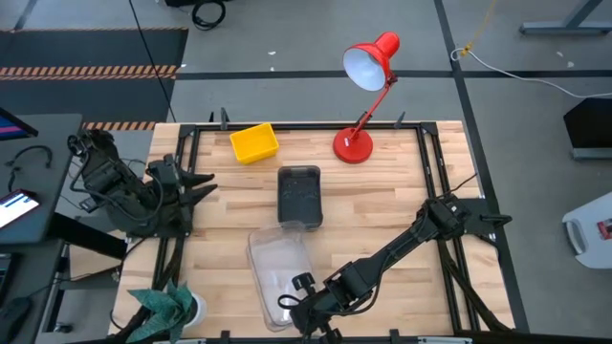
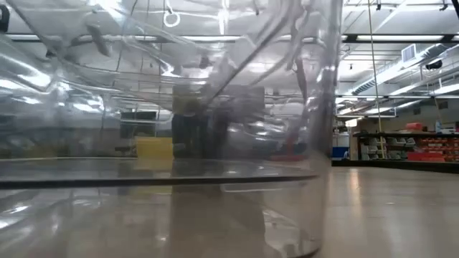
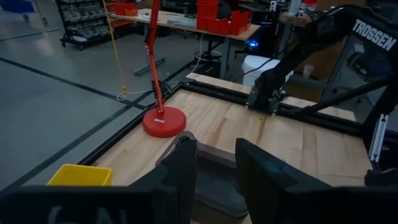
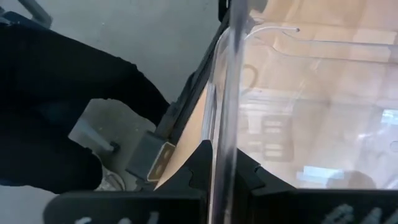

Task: Stack baskets by color
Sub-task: Stack the right transparent bin on top of the left transparent bins, then return to Home Position

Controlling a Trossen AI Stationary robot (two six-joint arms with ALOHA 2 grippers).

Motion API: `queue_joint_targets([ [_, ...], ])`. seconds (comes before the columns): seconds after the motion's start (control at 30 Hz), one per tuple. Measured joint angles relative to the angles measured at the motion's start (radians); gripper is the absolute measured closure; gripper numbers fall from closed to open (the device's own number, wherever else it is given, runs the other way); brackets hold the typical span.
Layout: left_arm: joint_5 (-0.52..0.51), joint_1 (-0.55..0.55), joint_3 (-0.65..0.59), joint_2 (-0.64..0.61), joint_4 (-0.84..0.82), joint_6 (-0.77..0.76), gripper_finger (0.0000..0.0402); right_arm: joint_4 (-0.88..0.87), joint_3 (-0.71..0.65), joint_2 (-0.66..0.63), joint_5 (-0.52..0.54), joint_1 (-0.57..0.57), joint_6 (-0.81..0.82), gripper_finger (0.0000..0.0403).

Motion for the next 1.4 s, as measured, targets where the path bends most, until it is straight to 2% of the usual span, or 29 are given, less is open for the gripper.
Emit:
queue_joint_targets([
  [0.37,-0.001,0.0,0.0,0.001,0.002,0.0,0.0285,-0.058,0.0,-0.001,-0.06,-0.004,0.025,0.0365],
  [0.77,0.033,0.0,0.0,0.001,0.003,-0.002,0.0285,-0.063,0.001,-0.003,-0.126,-0.02,0.007,0.0252],
  [0.97,0.033,-0.001,-0.002,0.001,0.007,-0.007,0.0285,-0.162,0.086,-0.005,-0.137,-0.026,0.001,0.022],
  [1.07,0.033,-0.001,-0.045,0.0,0.04,-0.008,0.0285,-0.225,0.135,-0.009,-0.093,-0.016,-0.04,0.0216],
  [1.2,0.048,-0.001,-0.16,0.001,0.121,-0.009,0.0285,-0.276,0.129,-0.053,0.052,0.014,-0.073,0.0217],
  [1.3,0.062,-0.001,-0.252,-0.002,0.244,0.007,0.0285,-0.282,0.088,-0.102,0.129,0.029,-0.076,0.0217],
  [1.4,0.092,-0.001,-0.334,-0.008,0.416,0.091,0.0285,-0.273,0.027,-0.148,0.156,0.031,-0.078,0.0217],
])
